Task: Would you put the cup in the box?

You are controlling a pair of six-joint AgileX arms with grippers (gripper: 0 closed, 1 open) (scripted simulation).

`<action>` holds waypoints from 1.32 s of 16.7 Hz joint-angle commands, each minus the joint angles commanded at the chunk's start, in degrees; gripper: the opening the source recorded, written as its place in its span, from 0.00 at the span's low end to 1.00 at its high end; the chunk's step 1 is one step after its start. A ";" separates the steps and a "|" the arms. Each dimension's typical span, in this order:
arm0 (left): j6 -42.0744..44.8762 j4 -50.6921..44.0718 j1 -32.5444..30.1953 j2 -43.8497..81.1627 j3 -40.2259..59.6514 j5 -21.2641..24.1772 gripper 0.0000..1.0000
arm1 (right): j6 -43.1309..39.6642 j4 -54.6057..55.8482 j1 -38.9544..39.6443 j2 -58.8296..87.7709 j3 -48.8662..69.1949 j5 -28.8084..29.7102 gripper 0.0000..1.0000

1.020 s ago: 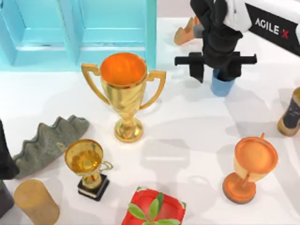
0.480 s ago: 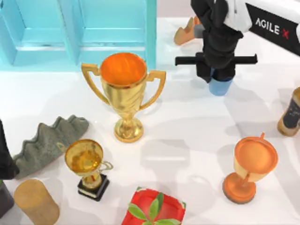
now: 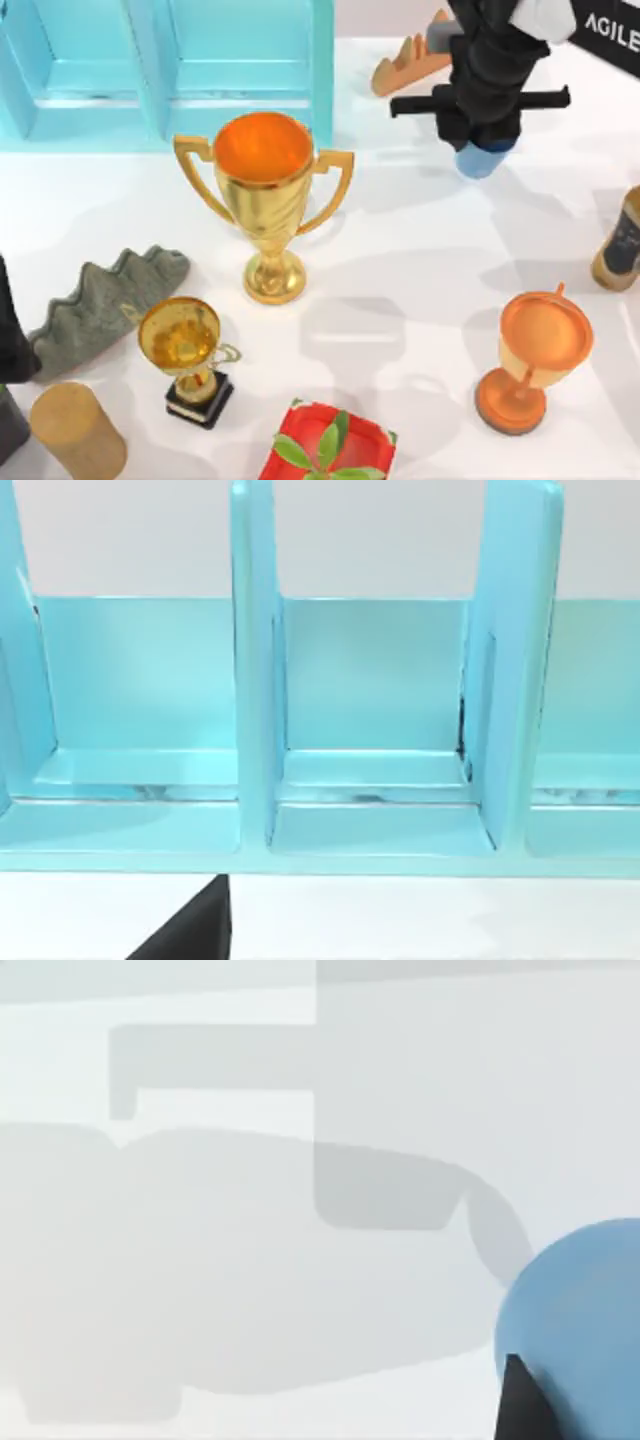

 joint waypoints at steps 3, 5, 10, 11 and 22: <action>0.00 0.00 0.00 0.00 0.00 0.00 1.00 | -8.35 0.26 -6.79 -8.51 -5.91 -1.81 0.00; 0.00 0.00 0.00 0.00 0.00 0.00 1.00 | -14.74 -0.84 -13.64 -14.95 -11.51 -3.07 0.00; 0.00 0.00 0.00 0.00 0.00 0.00 1.00 | -30.18 -7.21 -32.03 -31.32 -26.97 -5.86 0.00; 0.00 0.00 0.00 0.00 0.00 0.00 1.00 | -32.61 -8.72 -35.12 -34.20 -29.64 -6.35 0.00; 0.00 0.00 0.00 0.00 0.00 0.00 1.00 | -39.00 -12.20 -43.10 -41.75 -37.58 -7.84 0.00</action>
